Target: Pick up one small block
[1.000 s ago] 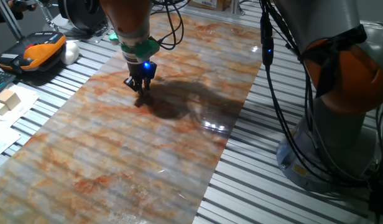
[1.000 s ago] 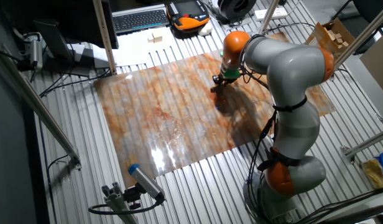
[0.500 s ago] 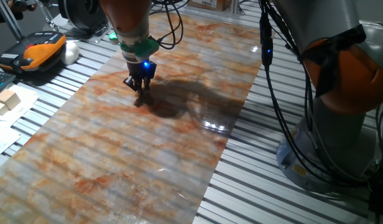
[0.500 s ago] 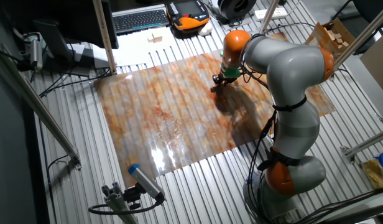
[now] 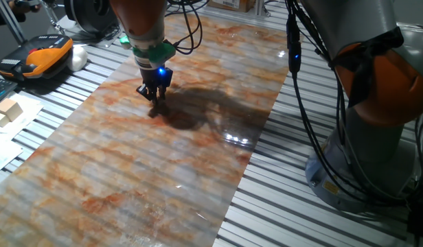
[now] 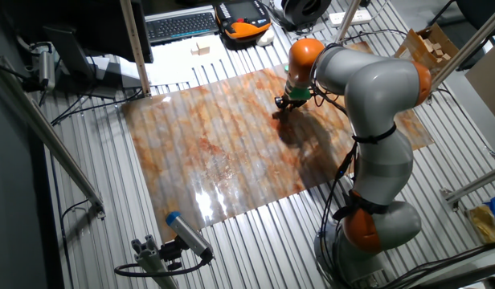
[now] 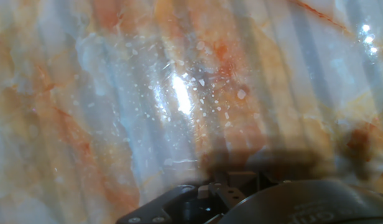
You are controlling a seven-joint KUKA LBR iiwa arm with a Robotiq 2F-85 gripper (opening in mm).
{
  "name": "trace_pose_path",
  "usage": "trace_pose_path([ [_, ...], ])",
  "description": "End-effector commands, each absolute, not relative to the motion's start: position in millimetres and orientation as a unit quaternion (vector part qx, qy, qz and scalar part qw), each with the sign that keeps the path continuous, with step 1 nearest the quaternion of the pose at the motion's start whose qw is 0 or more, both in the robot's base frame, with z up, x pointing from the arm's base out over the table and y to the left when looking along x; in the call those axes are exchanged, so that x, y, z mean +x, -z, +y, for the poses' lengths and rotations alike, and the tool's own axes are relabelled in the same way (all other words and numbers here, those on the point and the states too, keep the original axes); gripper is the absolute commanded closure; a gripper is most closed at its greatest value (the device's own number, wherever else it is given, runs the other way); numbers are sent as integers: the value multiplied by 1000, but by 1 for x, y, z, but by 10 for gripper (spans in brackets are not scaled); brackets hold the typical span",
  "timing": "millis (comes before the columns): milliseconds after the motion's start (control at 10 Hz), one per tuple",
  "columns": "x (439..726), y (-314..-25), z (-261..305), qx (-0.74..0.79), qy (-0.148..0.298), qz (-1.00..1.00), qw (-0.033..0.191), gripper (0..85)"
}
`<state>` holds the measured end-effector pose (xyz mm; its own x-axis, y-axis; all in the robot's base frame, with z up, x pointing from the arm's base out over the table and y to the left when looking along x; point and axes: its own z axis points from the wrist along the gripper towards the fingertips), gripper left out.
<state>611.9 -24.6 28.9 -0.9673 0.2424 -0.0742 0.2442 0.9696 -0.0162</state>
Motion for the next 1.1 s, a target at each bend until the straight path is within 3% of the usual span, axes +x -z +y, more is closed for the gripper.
trace_pose_path([
  [0, 611, -28, -24, 126, 13, 991, 35, 510],
  [1000, 610, -27, -23, 141, 13, 989, 32, 510],
])
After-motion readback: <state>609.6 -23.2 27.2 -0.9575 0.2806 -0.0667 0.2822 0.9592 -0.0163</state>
